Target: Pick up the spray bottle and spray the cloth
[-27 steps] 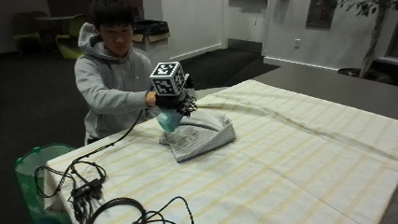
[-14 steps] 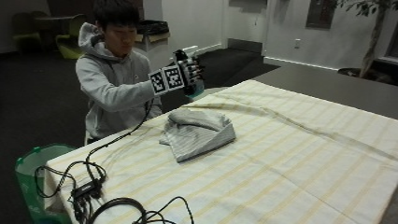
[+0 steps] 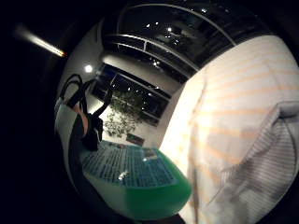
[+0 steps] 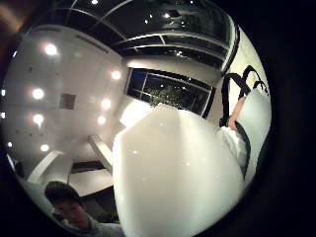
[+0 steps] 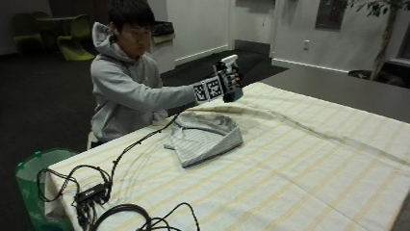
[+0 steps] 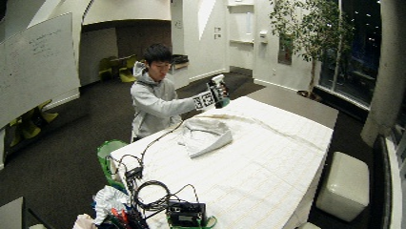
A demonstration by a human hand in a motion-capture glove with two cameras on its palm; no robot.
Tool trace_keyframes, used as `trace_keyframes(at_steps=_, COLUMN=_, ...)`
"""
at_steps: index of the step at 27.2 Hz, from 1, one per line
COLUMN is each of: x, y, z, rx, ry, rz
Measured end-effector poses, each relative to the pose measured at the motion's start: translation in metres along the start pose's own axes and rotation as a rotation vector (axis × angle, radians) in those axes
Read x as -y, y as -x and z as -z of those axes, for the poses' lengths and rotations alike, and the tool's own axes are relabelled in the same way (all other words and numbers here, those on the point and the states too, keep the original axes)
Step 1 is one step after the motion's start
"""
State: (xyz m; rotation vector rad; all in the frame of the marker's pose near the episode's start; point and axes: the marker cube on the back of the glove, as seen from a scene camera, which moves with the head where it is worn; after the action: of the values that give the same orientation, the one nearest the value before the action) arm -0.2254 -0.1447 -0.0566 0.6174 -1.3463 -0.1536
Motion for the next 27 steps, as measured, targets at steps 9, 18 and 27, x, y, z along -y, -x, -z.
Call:
trace_keyframes(at_steps=9, x=-0.01, y=-0.075, z=-0.046, rx=-0.116, ry=0.001, rz=0.009)
trace_keyframes(at_steps=18, x=-0.016, y=-0.111, z=-0.058, rx=-0.193, ry=0.072, rz=0.017)
trace_keyframes(at_steps=27, x=-0.03, y=-0.116, z=-0.047, rx=-0.259, ry=0.318, rz=-0.056)
